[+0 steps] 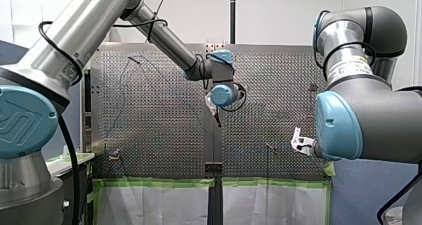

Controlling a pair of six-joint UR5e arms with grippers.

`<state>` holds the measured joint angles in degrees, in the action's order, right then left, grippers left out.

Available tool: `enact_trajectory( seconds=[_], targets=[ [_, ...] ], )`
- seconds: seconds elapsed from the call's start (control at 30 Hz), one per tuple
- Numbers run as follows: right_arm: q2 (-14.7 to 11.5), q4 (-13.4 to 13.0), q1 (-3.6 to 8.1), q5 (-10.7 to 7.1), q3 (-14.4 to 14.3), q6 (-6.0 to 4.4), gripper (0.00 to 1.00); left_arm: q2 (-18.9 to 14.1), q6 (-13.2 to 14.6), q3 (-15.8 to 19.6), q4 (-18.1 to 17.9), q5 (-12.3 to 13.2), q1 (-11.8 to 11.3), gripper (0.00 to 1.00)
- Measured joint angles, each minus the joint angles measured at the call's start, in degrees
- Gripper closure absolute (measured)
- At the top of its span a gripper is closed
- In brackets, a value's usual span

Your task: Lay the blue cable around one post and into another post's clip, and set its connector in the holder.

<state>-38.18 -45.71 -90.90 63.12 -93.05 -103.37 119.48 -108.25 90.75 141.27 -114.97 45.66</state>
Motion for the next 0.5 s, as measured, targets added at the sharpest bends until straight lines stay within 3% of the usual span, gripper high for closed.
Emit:
enact_trajectory(
  seconds=[0.5],
  targets=[
    [0.0, -0.46, -0.29, -0.1, -0.01, -0.39, 1.0, -8.71, -0.25, 8.71, 0.05, 0.01, -0.63, 0.0]
  ],
)
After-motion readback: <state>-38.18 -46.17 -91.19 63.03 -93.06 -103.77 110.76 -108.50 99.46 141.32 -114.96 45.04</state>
